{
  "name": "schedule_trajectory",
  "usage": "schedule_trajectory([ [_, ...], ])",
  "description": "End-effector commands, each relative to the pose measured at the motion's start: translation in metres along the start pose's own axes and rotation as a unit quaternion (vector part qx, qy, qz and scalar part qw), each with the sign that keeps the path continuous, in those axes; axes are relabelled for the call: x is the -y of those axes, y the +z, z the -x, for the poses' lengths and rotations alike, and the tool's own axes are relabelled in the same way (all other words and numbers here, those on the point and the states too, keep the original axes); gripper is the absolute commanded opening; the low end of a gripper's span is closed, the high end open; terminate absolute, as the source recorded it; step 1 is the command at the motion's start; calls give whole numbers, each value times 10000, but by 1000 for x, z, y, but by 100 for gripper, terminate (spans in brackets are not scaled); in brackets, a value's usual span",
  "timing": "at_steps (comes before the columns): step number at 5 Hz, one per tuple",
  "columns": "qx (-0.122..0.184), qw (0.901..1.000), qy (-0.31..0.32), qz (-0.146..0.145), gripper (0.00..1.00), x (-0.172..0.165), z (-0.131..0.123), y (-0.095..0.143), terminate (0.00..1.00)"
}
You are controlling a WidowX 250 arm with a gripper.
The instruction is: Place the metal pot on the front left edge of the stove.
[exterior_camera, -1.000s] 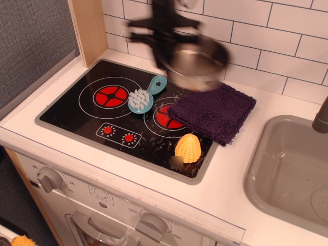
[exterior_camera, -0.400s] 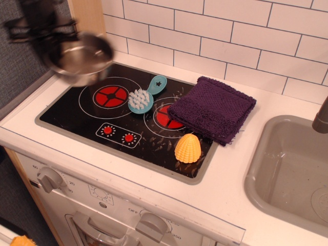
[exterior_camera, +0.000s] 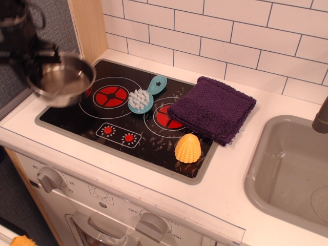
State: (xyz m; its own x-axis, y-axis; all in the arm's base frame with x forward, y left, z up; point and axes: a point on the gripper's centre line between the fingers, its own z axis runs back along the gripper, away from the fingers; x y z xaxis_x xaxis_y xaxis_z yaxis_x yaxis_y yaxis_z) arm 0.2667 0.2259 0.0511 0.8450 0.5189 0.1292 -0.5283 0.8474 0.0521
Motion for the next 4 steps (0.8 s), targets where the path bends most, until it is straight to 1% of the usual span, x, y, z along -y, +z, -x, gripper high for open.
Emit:
schedule_trajectory([
  [1, -112, 9997, -185, -65, 0, 12, 17, -11, 0],
  [2, -158, 9996, -229, -74, 0, 14, 23, -15, 0],
  [3, -53, 9998, -212, 21, 100, 15, 25, -10, 0],
  [4, 240, 9991, -335, -32, 100, 19, 22, 7, 0],
])
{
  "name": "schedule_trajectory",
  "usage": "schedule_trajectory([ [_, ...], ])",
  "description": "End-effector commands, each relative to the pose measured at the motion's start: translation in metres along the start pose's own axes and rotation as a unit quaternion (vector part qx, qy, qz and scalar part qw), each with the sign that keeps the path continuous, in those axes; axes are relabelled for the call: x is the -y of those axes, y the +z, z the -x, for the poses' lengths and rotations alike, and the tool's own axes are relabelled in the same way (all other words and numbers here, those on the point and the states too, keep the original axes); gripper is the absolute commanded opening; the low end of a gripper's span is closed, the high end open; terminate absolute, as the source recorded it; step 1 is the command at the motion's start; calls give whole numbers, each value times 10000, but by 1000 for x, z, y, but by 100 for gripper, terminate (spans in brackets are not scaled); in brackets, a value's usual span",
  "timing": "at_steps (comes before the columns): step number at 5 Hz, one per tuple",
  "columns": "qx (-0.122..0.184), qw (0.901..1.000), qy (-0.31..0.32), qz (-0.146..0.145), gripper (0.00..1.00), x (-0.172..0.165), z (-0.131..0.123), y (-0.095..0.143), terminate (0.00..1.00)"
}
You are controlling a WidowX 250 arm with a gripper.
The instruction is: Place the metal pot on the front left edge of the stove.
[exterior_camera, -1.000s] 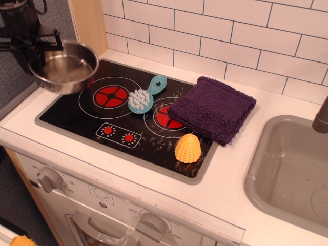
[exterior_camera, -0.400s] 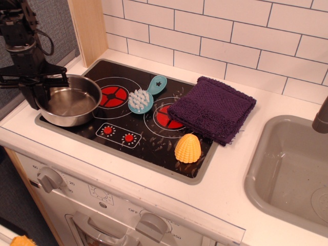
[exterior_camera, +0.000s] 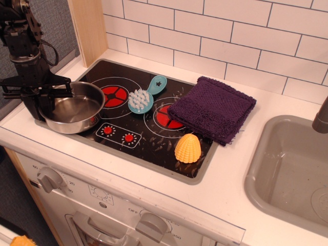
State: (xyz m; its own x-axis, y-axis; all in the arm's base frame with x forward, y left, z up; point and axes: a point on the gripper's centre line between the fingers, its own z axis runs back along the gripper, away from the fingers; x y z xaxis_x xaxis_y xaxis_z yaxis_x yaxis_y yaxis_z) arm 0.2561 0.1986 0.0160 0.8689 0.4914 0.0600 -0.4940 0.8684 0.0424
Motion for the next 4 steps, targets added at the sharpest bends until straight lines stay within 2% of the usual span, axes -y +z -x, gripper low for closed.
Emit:
schedule_trajectory([
  [1, 833, 9956, -415, -131, 100, 6, -1, 66, 0],
  [2, 800, 9944, -687, 8, 100, 14, -1, 70, 0],
  [3, 604, 9908, -1207, 81, 100, 26, -4, 66, 0],
  [4, 505, 9826, -1789, 5, 100, 32, -5, 62, 0],
])
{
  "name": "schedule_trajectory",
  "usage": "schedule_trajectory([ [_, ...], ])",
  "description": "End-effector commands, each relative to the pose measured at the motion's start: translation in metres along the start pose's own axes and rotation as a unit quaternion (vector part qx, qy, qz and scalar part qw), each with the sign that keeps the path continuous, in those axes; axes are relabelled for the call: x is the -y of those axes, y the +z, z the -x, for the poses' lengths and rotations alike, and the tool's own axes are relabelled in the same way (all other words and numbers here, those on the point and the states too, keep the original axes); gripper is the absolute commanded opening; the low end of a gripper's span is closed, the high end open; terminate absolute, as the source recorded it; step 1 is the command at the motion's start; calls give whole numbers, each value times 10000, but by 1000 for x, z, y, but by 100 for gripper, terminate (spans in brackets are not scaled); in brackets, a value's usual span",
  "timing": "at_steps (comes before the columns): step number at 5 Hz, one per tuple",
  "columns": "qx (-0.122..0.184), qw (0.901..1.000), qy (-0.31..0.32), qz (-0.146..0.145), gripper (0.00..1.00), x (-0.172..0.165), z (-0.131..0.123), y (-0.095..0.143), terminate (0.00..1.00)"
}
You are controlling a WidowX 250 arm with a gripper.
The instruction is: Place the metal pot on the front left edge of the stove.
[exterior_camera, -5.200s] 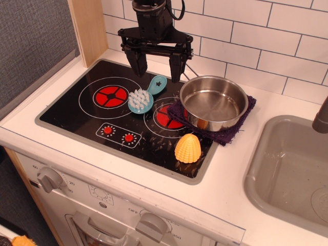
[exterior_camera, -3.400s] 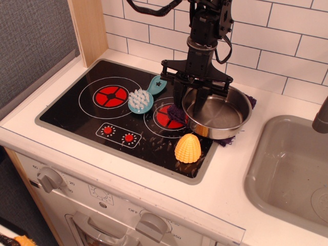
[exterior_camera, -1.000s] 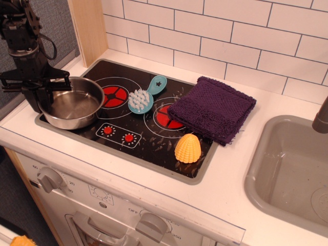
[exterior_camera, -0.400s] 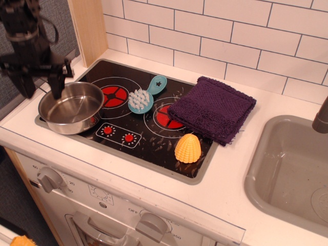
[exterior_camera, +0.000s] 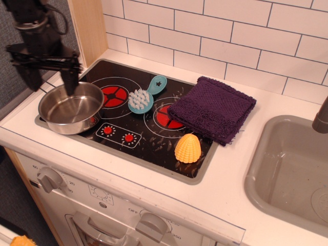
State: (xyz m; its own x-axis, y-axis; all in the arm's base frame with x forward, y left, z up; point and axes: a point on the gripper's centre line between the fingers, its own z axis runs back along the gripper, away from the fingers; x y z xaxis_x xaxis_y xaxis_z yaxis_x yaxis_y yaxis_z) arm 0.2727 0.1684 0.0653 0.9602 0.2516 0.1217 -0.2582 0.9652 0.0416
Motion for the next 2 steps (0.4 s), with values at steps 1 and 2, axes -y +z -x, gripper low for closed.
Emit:
schedule_trajectory([
  [1, 125, 9984, -532, -112, 100, 0, -3, 11, 0],
  [2, 125, 9984, -532, -112, 100, 0, -3, 11, 100],
])
